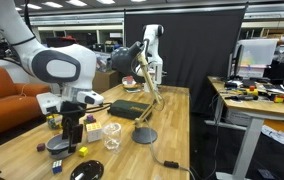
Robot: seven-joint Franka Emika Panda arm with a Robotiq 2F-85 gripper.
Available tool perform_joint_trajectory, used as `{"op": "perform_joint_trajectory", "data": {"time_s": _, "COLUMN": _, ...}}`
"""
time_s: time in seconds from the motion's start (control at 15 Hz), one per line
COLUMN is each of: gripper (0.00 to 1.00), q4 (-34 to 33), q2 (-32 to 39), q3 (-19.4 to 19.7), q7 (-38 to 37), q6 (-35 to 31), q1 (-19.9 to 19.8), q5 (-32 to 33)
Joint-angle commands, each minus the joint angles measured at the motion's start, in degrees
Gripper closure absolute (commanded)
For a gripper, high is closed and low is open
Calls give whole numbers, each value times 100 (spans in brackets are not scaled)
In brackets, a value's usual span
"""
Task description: Take the kid and cover the pot
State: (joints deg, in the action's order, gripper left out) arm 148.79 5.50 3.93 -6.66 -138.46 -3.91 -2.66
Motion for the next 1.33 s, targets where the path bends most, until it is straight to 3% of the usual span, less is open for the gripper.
{"op": "perform_joint_trajectory", "data": {"time_s": 0.0, "gripper": 0, "q4": 31, "q2": -8, "q3": 1, "q7": 86, "q6": -118, "q1": 5, "q5": -57}}
{"op": "perform_joint_trajectory", "data": {"time_s": 0.53, "gripper": 0, "q4": -87, "q2": 408, "q3": -19, "q7": 798, "q6": -479, "q1": -101, "q5": -646}}
{"op": "perform_joint_trajectory", "data": {"time_s": 0.8, "gripper": 0, "q4": -296, "q2": 924, "q3": 42, "q7": 796, "q6": -792, "q1": -217, "q5": -686}}
{"op": "perform_joint_trajectory", "data": {"time_s": 1.27, "gripper": 0, "q4": -943, "q2": 1888, "q3": -54, "q7": 933, "q6": -705, "q1": -480, "q5": -801}}
